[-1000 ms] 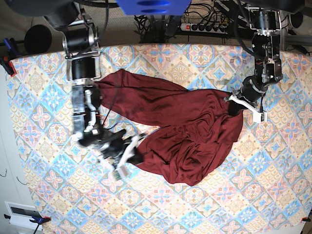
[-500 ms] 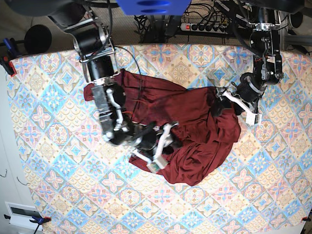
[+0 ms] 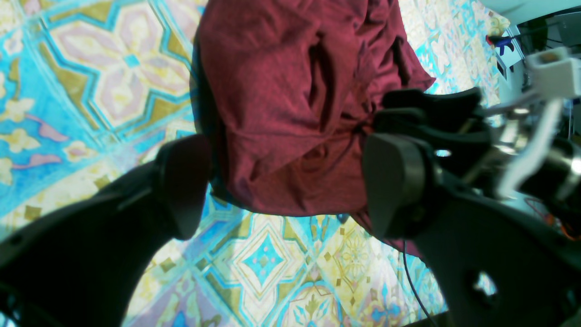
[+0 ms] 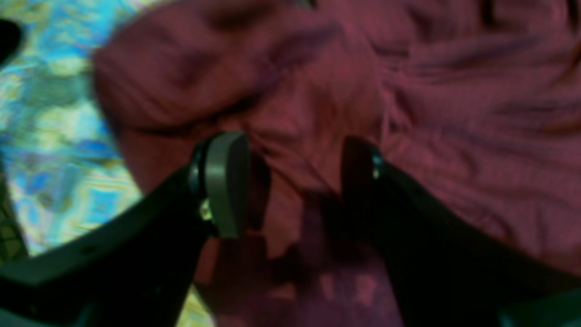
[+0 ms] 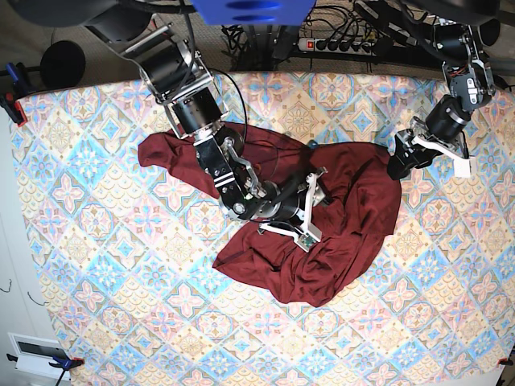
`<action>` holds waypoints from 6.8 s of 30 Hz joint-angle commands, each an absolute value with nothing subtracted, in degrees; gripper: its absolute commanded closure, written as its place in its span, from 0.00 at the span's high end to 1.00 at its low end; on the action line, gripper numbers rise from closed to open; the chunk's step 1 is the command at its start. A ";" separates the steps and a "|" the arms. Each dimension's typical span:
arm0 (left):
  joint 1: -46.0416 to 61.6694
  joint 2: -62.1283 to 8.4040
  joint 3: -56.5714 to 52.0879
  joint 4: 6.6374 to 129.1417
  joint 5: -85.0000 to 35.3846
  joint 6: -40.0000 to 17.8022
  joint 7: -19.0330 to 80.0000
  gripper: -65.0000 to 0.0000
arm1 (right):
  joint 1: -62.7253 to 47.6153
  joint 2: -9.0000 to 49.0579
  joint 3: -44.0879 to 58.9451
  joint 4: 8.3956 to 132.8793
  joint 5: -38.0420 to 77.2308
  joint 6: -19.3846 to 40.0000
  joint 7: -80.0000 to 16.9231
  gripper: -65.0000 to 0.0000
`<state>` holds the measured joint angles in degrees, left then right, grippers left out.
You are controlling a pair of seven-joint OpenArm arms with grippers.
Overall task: Layout the t-shirt on the table in an organized manner, then fold the t-shirt properly
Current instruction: 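Pull the lifted shirt with the right gripper and drop it flat, then grasp a sleeve with the left gripper and the shirt body with the right, then drag the sleeve with the left gripper toward the right gripper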
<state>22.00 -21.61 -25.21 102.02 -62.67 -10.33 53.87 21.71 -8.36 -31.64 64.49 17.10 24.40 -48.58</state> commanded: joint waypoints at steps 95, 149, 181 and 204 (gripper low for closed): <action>18.15 -23.87 -25.63 102.99 -63.43 -11.03 52.79 0.80 | 50.15 26.95 13.93 46.81 28.44 24.40 -22.90 0.01; -23.60 -1.19 15.08 71.87 -38.99 -11.03 50.59 0.80 | -6.02 21.14 -10.86 81.89 -8.57 24.75 -42.15 0.00; -35.91 9.00 52.70 39.08 -7.87 -10.59 21.23 0.79 | -18.42 21.05 10.15 93.41 -8.66 24.75 -43.65 0.00; -17.63 -9.98 57.71 73.36 -8.22 -10.51 39.34 0.00 | -26.15 20.70 13.67 108.62 -8.75 35.38 -43.12 0.01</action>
